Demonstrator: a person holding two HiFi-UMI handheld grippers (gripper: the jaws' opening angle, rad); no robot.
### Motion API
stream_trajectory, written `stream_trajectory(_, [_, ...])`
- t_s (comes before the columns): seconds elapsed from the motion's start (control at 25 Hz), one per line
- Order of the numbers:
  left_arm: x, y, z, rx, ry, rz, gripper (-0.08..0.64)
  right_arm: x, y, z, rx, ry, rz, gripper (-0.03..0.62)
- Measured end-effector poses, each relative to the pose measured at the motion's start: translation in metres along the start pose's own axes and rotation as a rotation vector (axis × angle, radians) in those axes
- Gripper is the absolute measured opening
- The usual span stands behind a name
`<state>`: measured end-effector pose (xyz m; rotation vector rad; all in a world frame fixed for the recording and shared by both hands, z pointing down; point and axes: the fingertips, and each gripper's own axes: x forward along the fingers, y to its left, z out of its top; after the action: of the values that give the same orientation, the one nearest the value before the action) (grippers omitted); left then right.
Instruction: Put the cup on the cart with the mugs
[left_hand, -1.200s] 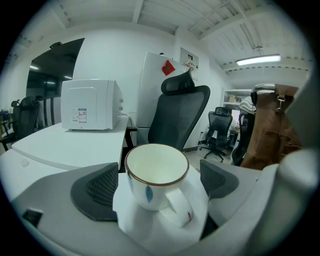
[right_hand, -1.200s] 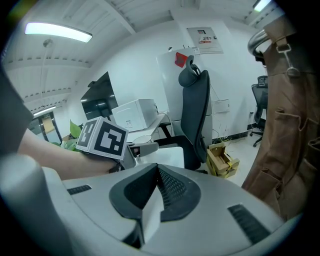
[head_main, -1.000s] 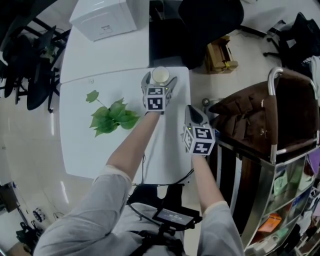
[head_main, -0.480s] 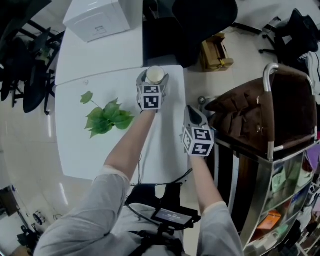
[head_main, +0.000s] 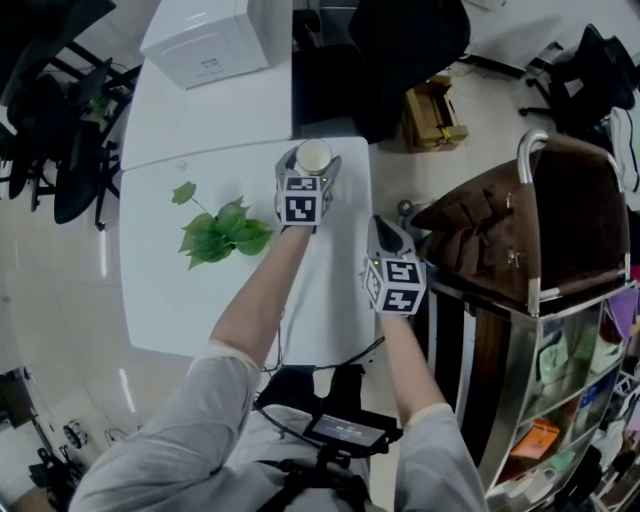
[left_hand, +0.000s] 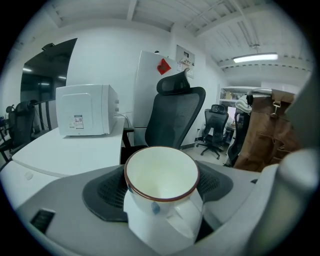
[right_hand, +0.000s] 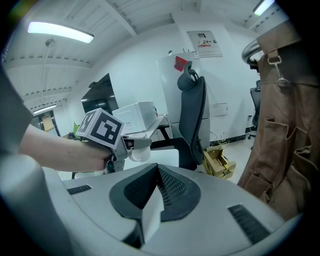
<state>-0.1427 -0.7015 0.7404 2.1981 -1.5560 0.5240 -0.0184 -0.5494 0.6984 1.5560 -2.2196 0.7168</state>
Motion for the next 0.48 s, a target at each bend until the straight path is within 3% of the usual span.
stream_trajectory(0.48, [-0.093,-0.040,0.037,-0.026,-0.045,-0.065,0.399,-0.049,0.025,0.021,-0.070,-0.022,0.042,0.002])
